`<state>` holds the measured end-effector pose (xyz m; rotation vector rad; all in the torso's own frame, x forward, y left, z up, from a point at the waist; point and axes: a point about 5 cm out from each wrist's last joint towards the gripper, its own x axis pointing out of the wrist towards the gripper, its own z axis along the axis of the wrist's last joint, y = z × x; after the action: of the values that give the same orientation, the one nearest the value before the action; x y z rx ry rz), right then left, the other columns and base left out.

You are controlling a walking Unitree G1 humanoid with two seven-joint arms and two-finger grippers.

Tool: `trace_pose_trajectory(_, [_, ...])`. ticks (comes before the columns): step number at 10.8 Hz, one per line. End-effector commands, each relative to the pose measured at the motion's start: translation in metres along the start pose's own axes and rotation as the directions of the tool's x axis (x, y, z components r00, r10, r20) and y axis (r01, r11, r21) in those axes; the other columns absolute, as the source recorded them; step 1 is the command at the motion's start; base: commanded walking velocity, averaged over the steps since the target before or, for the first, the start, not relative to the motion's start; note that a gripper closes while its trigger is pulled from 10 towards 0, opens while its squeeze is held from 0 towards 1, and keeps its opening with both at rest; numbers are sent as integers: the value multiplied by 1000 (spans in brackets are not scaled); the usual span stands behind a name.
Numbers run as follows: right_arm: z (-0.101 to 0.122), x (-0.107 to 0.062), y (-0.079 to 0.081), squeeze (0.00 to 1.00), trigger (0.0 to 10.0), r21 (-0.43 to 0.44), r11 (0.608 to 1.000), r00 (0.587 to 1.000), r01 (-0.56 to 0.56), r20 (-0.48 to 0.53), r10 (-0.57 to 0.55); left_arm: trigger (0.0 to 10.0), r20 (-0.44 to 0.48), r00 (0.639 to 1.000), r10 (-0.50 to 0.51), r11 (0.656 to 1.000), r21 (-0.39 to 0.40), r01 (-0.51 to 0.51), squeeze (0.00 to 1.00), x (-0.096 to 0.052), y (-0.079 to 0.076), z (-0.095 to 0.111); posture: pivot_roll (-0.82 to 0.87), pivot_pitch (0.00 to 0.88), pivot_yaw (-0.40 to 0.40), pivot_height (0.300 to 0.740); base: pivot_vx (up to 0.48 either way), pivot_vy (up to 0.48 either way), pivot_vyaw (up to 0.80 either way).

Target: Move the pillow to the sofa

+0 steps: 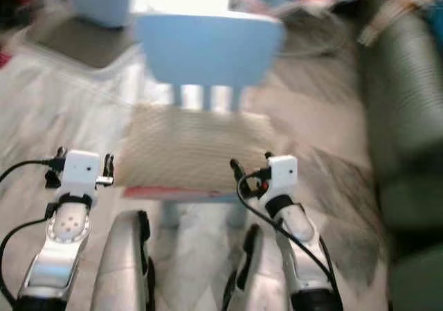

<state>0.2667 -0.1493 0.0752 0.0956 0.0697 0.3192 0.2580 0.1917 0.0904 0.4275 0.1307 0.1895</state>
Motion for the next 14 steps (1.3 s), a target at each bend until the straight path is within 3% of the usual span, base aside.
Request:
trace_pose_trajectory(1, [-3, -1, 1, 0, 10000, 0, 1000, 1000, 0, -10, 0, 10000, -6, 1000, -11, 1000, 11, 11, 0, -2, -1, -3, 26, 147, -65, 561, 292, 0, 625])
trace_pose_trajectory(7, [-1, 0, -7, 0, 10000, -22, 998, 998, 57, -8, -57, 10000, -14, 1000, -25, 1000, 1, 25, 0, -2, -6, -4, 20, 145, -67, 561, 313, 0, 0])
trace_pose_trajectory(10, [0, 0, -9, 0, 10000, -33, 996, 997, 80, -3, -80, 10000, -30, 999, -37, 999, -31, 36, 0, -3, -10, -5, 20, 147, -66, 561, 0, 0, 0])
trace_pose_trajectory(12, [-2, -2, -10, 0, 10000, -40, 994, 995, 102, -16, -102, 10000, -76, 986, -145, 988, -69, 140, 0, -6, -23, -12, 23, 154, -69, 561, 0, 0, 0])
trace_pose_trajectory(14, [-4, -6, -10, 0, 10000, -36, 995, 994, 98, -34, -99, 10000, -117, 978, -174, 983, -85, 164, 0, -13, -24, -17, 22, 201, -94, 561, 0, 0, 0])
